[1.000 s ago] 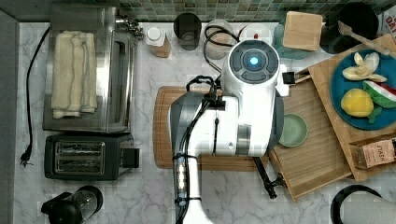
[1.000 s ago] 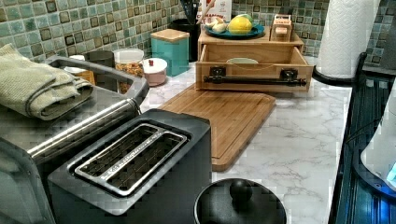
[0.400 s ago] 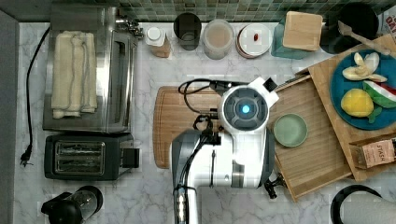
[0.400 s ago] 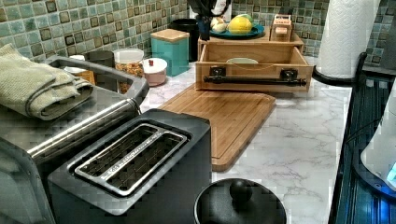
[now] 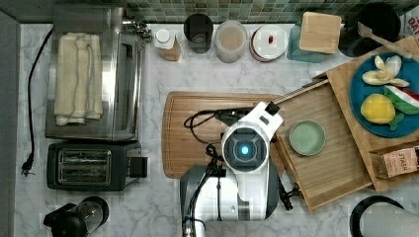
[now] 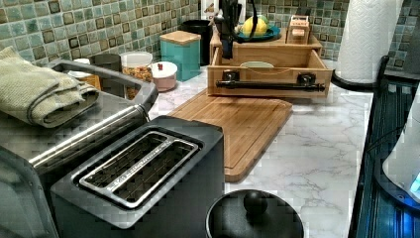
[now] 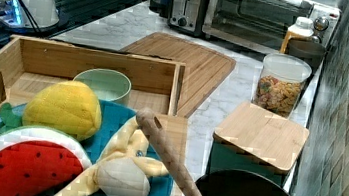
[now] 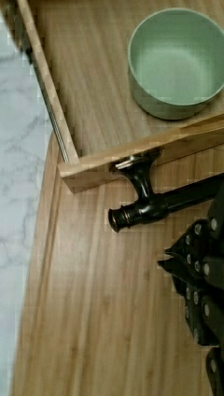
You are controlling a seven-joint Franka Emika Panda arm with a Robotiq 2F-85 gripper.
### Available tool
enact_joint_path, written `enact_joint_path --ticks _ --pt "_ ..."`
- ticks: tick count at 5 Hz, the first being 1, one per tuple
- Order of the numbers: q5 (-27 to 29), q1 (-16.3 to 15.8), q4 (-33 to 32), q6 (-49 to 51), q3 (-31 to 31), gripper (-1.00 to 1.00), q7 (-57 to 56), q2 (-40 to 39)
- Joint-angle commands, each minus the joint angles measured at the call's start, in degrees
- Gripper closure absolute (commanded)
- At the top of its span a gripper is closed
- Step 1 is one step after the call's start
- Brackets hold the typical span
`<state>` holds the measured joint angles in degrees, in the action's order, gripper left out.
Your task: Close the drawer.
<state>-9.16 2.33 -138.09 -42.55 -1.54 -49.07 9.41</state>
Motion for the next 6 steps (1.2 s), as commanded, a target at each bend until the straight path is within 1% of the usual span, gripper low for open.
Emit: enact_joint_path --ticks 1,2,3,4,5,6 --pt "-1.85 -0.97 -7.88 -4.41 0.04 1.0 -13.13 1.85" --pt "-2.81 -0.44 -10.03 -6.84 -0.35 1.0 -16.0 0.92" --pt "-1.87 -0.61 -13.51 -10.95 -1.23 1.0 -19.2 0.9" --pt "0.16 -0.47 -13.14 -8.24 -1.37 1.0 -20.47 -0.96" --pt "0.02 0.49 -14.66 -10.01 -0.55 1.0 -19.96 -1.76" --pt "0.21 0.63 -14.34 -10.83 -1.91 1.0 -21.31 -4.4"
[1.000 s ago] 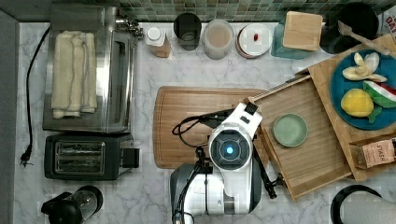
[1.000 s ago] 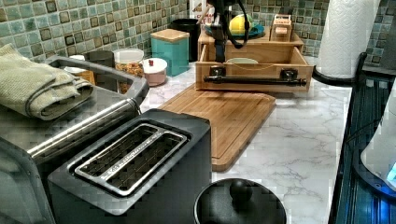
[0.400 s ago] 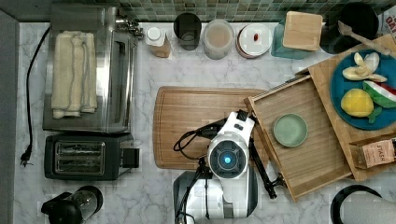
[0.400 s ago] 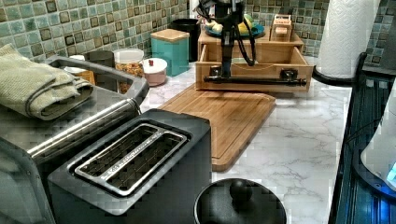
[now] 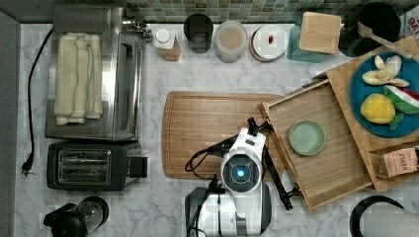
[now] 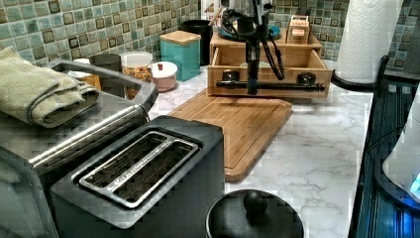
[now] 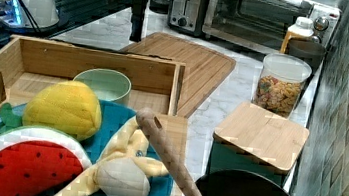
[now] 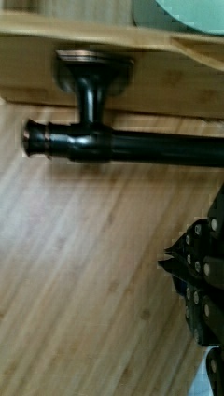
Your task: Close the drawer.
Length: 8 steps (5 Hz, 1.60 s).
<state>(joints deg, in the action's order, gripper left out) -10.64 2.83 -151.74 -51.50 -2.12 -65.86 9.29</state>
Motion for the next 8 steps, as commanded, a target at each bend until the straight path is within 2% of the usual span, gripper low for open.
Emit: enact_joint_path --ticks 1,4,6,8 --pt "0.73 1.02 -1.24 -4.32 -2.28 1.0 -6.17 -5.98" --pt "-0.7 2.65 -0.22 -4.37 -5.16 1.0 -9.0 -5.28" --pt "1.36 3.11 2.18 -7.09 -8.48 1.0 -12.95 -7.3" --pt "4.38 5.24 7.04 -6.44 -12.28 1.0 -22.81 -9.16"
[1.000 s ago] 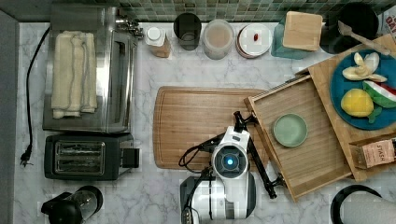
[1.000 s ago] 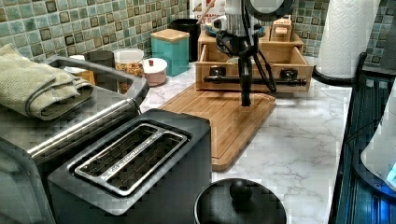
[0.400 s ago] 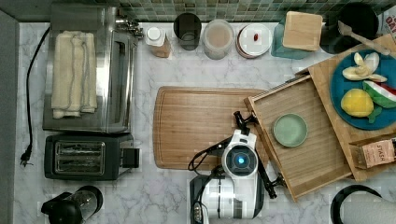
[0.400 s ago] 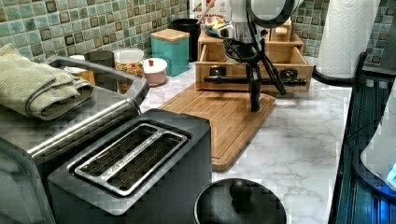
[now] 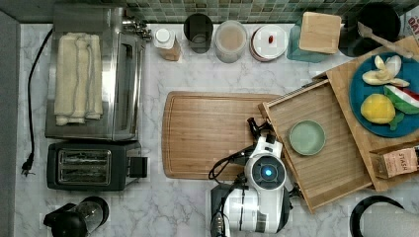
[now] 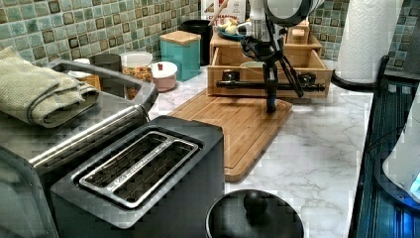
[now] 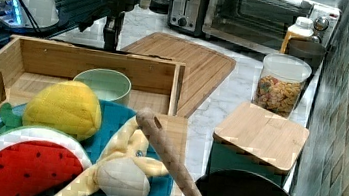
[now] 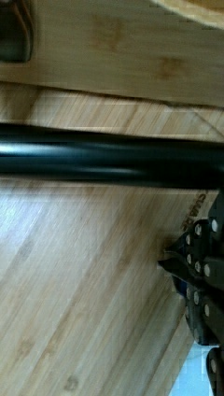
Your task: Close the drawer.
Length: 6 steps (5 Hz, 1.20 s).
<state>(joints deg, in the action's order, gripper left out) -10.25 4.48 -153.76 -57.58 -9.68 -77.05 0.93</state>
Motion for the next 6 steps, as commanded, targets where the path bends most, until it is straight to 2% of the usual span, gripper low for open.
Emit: enact_joint_path --ticks 1,3,4,5,6 --pt "8.24 4.23 12.75 0.19 -7.09 1.0 -18.52 -3.34" --pt "14.21 5.5 17.53 -3.86 -10.14 1.0 -24.86 -6.29" --pt "12.46 5.97 21.88 0.54 -11.85 1.0 -24.88 -6.75" --pt "14.89 6.74 26.45 1.7 -12.93 1.0 -26.73 -9.78" --pt "23.83 8.77 30.48 -2.1 -12.64 1.0 -33.45 -15.16"
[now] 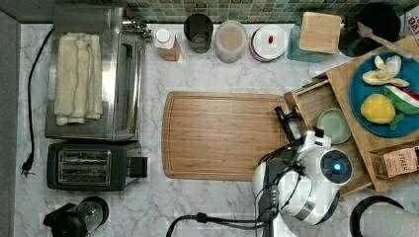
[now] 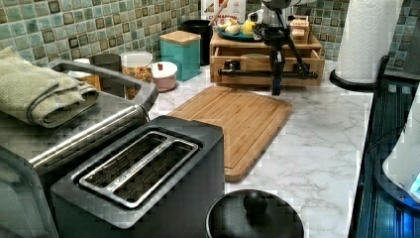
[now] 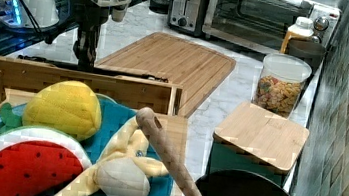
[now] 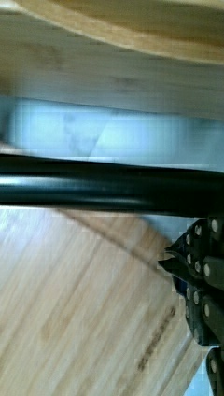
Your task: Close the drawer.
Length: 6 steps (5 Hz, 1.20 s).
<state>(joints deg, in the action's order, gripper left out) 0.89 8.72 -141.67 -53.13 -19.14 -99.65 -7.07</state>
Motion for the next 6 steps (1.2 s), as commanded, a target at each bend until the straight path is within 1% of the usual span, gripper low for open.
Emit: enact_joint_path --ticks 1,2,3,4,5,6 --pt "13.12 6.11 21.51 -9.5 -3.33 1.0 -11.39 -9.01" --pt "10.38 6.21 24.73 -7.79 -4.91 1.0 -12.43 -8.33" --pt "9.81 7.14 31.29 -3.87 -5.59 1.0 -14.39 -11.18" --pt "11.0 8.73 36.26 -2.51 -5.36 1.0 -16.17 -14.25" --pt "11.46 9.89 39.43 -0.89 -4.93 1.0 -15.85 -16.2" --pt "10.01 9.12 41.44 1.05 -6.42 1.0 -14.87 -16.41"
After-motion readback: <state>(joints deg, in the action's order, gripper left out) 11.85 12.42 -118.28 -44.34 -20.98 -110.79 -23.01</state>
